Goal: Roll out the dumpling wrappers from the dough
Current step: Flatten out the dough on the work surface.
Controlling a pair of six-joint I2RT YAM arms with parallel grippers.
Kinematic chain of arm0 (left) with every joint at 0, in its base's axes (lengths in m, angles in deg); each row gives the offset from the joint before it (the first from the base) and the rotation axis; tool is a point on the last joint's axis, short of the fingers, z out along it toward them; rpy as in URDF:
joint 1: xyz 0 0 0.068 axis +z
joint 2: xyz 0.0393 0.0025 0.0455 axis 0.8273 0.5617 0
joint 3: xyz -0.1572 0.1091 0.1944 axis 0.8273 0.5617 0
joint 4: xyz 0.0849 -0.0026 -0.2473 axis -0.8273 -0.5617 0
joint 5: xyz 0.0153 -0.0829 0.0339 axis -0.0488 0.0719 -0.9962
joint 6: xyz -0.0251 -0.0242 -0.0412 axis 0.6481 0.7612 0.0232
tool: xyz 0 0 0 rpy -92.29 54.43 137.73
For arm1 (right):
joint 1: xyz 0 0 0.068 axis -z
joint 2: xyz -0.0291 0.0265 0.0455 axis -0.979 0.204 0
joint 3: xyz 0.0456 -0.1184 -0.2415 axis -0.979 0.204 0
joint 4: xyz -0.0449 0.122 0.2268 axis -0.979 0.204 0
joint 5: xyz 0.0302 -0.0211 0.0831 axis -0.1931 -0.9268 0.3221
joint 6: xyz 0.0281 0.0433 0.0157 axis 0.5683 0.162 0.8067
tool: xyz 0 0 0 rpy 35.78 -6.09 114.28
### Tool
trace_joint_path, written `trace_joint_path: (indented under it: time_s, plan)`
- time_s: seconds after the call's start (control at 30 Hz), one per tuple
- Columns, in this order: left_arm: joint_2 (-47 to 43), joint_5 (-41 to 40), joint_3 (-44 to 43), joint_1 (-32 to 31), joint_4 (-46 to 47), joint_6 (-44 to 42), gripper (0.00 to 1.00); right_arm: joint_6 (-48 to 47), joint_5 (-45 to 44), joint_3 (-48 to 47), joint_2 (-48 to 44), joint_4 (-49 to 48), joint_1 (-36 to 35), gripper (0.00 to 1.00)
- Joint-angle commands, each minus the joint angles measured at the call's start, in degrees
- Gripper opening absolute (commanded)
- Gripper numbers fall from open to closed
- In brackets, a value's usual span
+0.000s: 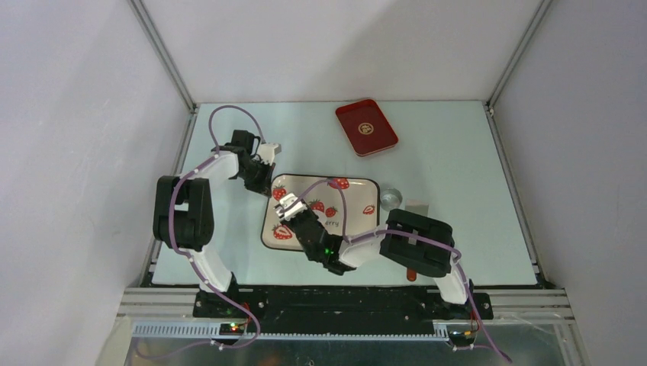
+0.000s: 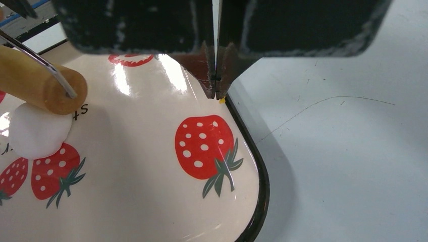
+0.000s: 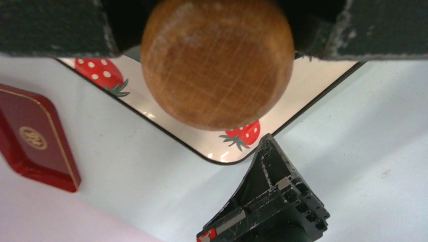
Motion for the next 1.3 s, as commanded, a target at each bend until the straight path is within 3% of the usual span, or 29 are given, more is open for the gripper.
trace_joint_path:
  time_s: [0.0,0.27,0.67,1.27]
  plan:
    - [-2.6,1.5,0.2,-0.4,-0.1,-1.3,0.00,8.1,1.0,-1.3,-1.0,12.3,3.5,0.00]
    - [-2.6,1.5,0.2,-0.4,-0.1,-1.4,0.00,7.2,1.7,-1.3,-1.9,11.3,4.6,0.00]
    - [-2.4,1.1,0.1,-0.4,0.0,-1.4,0.00,5.8,5.1,0.3,-13.4,11.5,7.5,0.00]
    - [-3.1,1.4,0.5,-0.3,-0.2,-1.6,0.00,10.4,7.3,0.3,-6.3,15.6,10.0,0.00]
